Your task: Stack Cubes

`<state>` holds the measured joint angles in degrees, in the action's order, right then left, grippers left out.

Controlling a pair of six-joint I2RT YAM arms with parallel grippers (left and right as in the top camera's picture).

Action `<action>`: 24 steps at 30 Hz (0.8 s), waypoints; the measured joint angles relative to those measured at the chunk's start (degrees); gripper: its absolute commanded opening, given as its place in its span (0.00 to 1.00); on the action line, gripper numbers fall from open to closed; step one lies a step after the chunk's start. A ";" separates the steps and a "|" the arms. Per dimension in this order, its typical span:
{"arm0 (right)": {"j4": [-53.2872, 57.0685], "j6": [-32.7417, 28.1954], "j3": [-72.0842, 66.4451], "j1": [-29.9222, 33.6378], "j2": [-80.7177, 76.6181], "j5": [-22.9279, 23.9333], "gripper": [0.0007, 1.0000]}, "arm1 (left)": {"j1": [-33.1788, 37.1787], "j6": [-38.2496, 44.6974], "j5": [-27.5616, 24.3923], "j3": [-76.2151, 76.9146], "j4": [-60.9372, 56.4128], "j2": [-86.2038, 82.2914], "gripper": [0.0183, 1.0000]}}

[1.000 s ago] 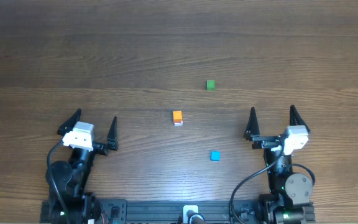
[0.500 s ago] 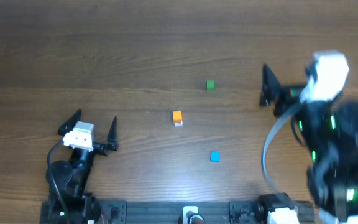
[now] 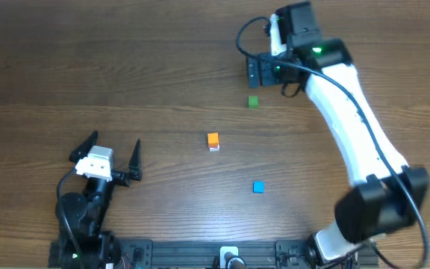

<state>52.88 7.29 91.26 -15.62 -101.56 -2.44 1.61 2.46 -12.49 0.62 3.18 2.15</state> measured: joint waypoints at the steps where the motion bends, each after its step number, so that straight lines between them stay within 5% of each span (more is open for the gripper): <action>1: -0.81 0.59 0.04 -0.22 -1.70 0.00 0.99 | 0.00 0.00 0.02 0.00 0.00 -0.02 1.00; 16: -2.19 12.15 0.04 -5.07 -20.46 4.98 0.97 | 0.00 0.00 0.02 0.00 0.00 -0.02 1.00; 24: -2.19 13.94 0.04 -5.07 -21.51 7.10 0.76 | 0.00 0.00 0.02 0.00 0.00 -0.02 1.00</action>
<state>50.70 21.23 91.31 -20.69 -123.07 4.67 1.61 2.46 -12.47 0.62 3.18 2.13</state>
